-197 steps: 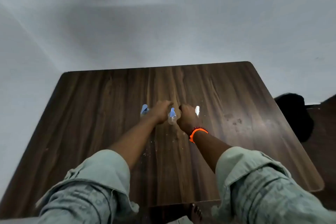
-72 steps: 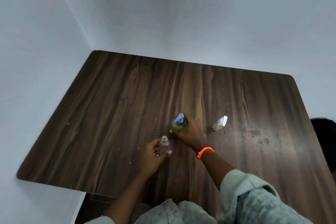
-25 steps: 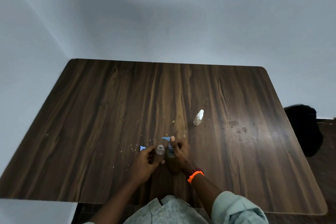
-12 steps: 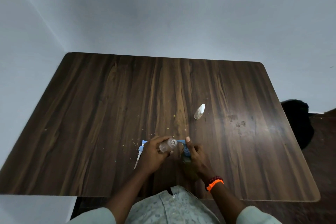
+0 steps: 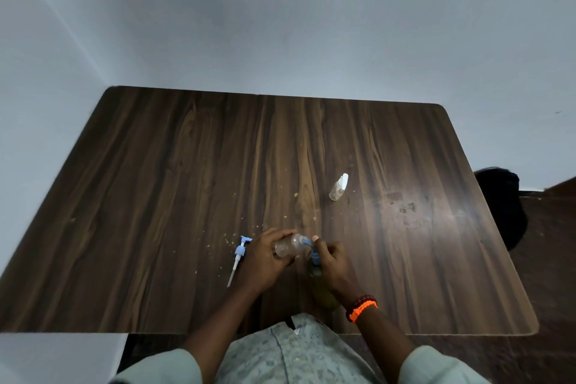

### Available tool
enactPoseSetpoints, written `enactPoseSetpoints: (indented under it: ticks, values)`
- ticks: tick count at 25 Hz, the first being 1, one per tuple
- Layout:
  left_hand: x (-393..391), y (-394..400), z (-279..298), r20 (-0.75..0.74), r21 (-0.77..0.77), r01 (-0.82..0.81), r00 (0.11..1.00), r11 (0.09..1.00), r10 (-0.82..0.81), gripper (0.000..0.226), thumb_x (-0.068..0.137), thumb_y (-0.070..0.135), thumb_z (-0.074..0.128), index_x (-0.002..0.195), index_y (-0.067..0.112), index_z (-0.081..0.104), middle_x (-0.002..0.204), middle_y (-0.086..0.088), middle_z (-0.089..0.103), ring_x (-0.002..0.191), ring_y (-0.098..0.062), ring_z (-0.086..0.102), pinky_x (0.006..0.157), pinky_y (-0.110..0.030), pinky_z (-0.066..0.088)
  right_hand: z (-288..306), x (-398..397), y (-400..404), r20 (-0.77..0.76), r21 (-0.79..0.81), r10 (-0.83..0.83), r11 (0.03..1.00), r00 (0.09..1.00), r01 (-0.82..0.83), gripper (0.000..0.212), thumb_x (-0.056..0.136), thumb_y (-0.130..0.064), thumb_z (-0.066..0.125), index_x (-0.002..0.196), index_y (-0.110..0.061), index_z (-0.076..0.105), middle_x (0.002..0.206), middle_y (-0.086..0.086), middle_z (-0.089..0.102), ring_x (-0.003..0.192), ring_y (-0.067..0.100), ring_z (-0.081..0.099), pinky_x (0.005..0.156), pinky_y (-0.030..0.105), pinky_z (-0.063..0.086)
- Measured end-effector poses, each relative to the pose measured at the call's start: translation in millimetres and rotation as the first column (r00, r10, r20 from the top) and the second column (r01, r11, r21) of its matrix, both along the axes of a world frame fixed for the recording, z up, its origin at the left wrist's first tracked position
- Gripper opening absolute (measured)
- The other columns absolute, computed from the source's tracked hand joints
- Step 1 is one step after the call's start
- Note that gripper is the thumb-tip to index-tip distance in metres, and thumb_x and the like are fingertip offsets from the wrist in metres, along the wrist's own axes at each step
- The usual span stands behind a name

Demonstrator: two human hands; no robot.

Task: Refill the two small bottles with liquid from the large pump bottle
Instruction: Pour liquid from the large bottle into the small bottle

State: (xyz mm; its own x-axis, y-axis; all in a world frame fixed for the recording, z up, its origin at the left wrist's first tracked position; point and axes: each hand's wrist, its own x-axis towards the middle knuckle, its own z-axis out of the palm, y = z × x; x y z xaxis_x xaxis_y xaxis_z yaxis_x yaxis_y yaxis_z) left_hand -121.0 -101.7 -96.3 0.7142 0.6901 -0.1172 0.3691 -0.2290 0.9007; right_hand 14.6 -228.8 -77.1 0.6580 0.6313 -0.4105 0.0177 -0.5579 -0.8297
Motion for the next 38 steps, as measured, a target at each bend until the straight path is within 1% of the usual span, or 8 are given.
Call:
enactPoseSetpoints:
  ticks: [5,8,12,18,23,28,34,38]
  values:
    - [1.9,0.7,0.4,0.010,0.027,-0.008,1.000,1.000,0.008,0.048,0.077,0.021,0.088,0.121,0.034,0.073,0.117,0.018,0.072,0.111,-0.004,0.071,0.097,-0.041,0.061,18.9,-1.8,2.0,0.025,0.008,0.036,0.999,0.999,-0.036,0.064,0.091,-0.065,0.043,0.056,-0.016,0.064,0.052,-0.005,0.057,0.044,-0.001,0.053,0.046,0.013,0.041]
    - [1.7,1.6,-1.2,-0.002,0.033,-0.003,1.000,0.999,0.003,0.048,0.076,0.021,0.088,0.120,0.033,0.073,0.116,0.018,0.072,0.110,-0.004,0.071,0.098,-0.041,0.061,17.0,-0.9,-1.0,0.021,0.008,0.055,0.998,0.998,-0.055,0.070,0.088,-0.069,0.042,0.065,-0.010,0.071,0.059,0.004,0.065,0.050,0.000,0.057,0.053,0.017,0.043]
    - [1.3,0.9,-7.2,-0.033,0.025,0.034,0.999,0.999,-0.033,0.049,0.078,0.030,0.085,0.124,0.033,0.071,0.121,0.016,0.071,0.114,-0.006,0.070,0.099,-0.044,0.061,-1.7,-1.4,-4.8,0.061,-0.021,0.025,1.000,0.998,-0.024,0.085,0.078,-0.089,0.044,0.073,-0.010,0.074,0.076,0.013,0.071,0.066,0.021,0.066,0.062,0.036,0.051]
    - [4.0,0.0,-2.7,-0.006,0.033,0.016,1.000,0.999,-0.016,0.044,0.078,0.024,0.088,0.118,0.033,0.073,0.116,0.016,0.073,0.110,-0.005,0.070,0.097,-0.041,0.061,8.3,-0.5,-4.2,0.009,0.017,0.025,1.000,1.000,-0.025,0.100,0.084,-0.084,0.045,0.078,0.011,0.071,0.078,0.030,0.071,0.061,0.021,0.062,0.062,0.033,0.050]
    - [1.7,-2.1,-6.5,-0.019,0.039,0.033,0.999,0.999,-0.032,0.046,0.077,0.026,0.088,0.120,0.032,0.073,0.118,0.015,0.073,0.111,-0.004,0.070,0.098,-0.041,0.060,4.5,-5.6,-7.1,0.083,-0.049,0.020,0.999,0.996,-0.016,0.065,0.096,-0.064,0.052,0.069,-0.009,0.073,0.072,0.016,0.072,0.061,0.021,0.066,0.065,0.051,0.056]
    - [1.2,-2.4,-3.5,0.009,0.029,0.014,1.000,0.999,-0.015,0.043,0.078,0.023,0.087,0.118,0.032,0.073,0.116,0.014,0.074,0.109,-0.004,0.070,0.095,-0.040,0.062,6.7,-6.0,-6.2,0.064,-0.012,0.011,1.000,0.998,-0.010,0.105,0.077,-0.094,0.039,0.073,0.006,0.072,0.071,0.024,0.072,0.056,0.029,0.062,0.058,0.035,0.048]
    - [-1.5,-4.6,-5.1,-0.004,0.019,0.036,0.999,0.999,-0.036,0.044,0.075,0.022,0.088,0.115,0.034,0.074,0.113,0.015,0.073,0.107,-0.004,0.071,0.096,-0.041,0.061,-5.6,-7.6,-10.4,0.117,-0.033,0.030,0.999,0.993,-0.026,0.088,0.079,-0.090,0.043,0.068,-0.008,0.073,0.064,0.008,0.069,0.055,0.017,0.060,0.056,0.029,0.045]
    - [-1.7,-3.2,-3.8,0.001,0.013,0.034,0.999,0.999,-0.034,0.043,0.076,0.026,0.087,0.115,0.036,0.072,0.114,0.017,0.073,0.108,-0.004,0.071,0.094,-0.042,0.062,3.8,-7.8,-8.8,0.059,-0.018,0.023,1.000,0.998,-0.022,0.101,0.080,-0.091,0.040,0.070,0.005,0.071,0.068,0.023,0.072,0.051,0.026,0.060,0.056,0.030,0.047]
